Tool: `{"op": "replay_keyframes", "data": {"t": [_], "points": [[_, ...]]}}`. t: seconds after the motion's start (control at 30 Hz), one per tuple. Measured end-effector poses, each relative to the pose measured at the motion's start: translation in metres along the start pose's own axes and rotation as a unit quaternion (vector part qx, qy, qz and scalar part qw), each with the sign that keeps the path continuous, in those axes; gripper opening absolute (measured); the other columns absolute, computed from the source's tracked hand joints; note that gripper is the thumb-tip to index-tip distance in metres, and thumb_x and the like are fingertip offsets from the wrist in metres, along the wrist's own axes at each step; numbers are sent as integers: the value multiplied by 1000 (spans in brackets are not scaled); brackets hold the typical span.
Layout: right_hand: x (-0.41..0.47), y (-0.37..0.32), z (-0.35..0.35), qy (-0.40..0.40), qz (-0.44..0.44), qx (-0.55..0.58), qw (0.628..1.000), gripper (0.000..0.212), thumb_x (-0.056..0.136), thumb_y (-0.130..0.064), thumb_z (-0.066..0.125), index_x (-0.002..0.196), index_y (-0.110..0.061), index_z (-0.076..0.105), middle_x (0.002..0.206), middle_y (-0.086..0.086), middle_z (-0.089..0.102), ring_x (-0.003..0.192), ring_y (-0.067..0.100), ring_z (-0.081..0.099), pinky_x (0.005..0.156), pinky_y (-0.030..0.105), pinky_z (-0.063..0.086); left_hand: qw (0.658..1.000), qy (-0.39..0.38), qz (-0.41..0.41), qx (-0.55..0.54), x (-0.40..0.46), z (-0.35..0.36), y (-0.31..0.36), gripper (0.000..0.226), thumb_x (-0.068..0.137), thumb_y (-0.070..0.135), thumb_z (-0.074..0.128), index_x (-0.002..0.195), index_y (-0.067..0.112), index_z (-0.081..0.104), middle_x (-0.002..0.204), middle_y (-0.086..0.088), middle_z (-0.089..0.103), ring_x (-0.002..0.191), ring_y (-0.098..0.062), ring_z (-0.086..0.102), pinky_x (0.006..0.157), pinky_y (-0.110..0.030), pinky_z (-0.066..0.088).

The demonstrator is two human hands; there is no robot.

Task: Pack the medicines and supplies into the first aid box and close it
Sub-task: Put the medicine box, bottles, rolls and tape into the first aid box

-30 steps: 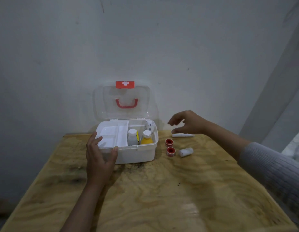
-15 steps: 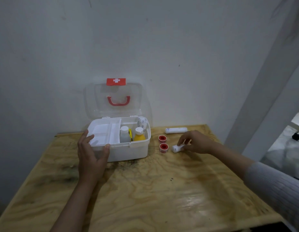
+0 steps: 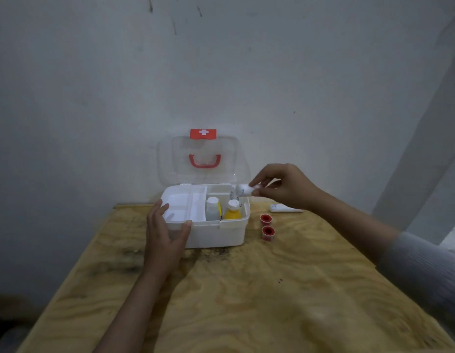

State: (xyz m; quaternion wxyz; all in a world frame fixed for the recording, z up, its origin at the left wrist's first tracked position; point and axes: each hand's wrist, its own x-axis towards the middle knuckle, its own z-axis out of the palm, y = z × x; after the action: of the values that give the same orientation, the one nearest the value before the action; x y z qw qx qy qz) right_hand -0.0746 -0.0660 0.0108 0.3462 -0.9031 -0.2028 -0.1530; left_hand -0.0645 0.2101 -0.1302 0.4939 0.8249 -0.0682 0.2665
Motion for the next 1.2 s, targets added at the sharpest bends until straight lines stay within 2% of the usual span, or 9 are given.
{"op": "replay_keyframes", "data": {"t": [0.1,0.23,0.33,0.4,0.47,0.67,0.87,1.07,1.2], "points": [[26,-30,23,-31,-47,-5,998,14,75,-15,76,88,-16,74,85,-3,66,77,13,65,69,19,54,999,-18,-31,21,3,-7,7,73,82,39,68,142,23,28,151,3,26,134,-12,30,106,-36,36],[56,-58,61,-87,-81,-66,991,15,78,-14,71,92,-13,74,90,4,71,76,13,64,70,26,54,994,-83,-56,52,16,-21,12,89,79,51,64,149,24,17,158,4,17,141,-20,24,107,-37,31],[71,-68,91,-138,-85,-112,980,17,79,-13,69,96,-11,73,97,6,73,73,8,58,68,23,45,981,-160,-72,83,29,-32,9,99,73,68,57,151,25,12,160,5,15,144,-22,21,113,-44,28],[77,-68,109,-162,-79,-137,974,18,79,-12,69,96,-10,73,98,6,73,69,7,55,66,21,42,975,-189,-79,86,34,-36,7,99,75,67,57,152,26,10,160,6,13,145,-21,20,113,-43,27],[81,-65,122,-185,-68,-147,969,18,79,-12,70,96,-9,73,98,5,73,63,6,53,64,20,41,971,-207,-83,87,36,-37,6,99,75,68,56,152,29,7,161,8,9,146,-20,17,113,-43,26],[82,-61,131,-207,-52,-113,970,15,77,-9,70,91,-9,75,94,7,75,81,17,66,66,18,46,973,-208,-85,56,33,-37,6,97,78,62,58,152,27,5,161,9,5,147,-16,11,115,-40,21],[81,-51,102,-159,-45,-93,982,18,81,-11,68,97,-5,72,99,9,73,85,17,65,72,19,44,971,-207,-95,70,34,-37,1,101,76,66,58,152,27,6,161,8,6,147,-17,13,116,-43,23],[71,-20,52,-80,5,-80,994,15,79,-11,70,93,-7,73,93,6,73,69,2,59,64,0,43,971,-201,-109,69,35,-34,-2,102,71,71,58,151,31,7,160,10,10,145,-18,18,114,-46,27],[49,22,21,-47,63,-122,989,12,79,-11,70,90,-7,73,90,8,74,66,7,60,62,8,44,974,-192,-105,63,35,-33,-4,99,75,65,61,151,29,9,160,9,11,145,-17,18,115,-45,26]]}}
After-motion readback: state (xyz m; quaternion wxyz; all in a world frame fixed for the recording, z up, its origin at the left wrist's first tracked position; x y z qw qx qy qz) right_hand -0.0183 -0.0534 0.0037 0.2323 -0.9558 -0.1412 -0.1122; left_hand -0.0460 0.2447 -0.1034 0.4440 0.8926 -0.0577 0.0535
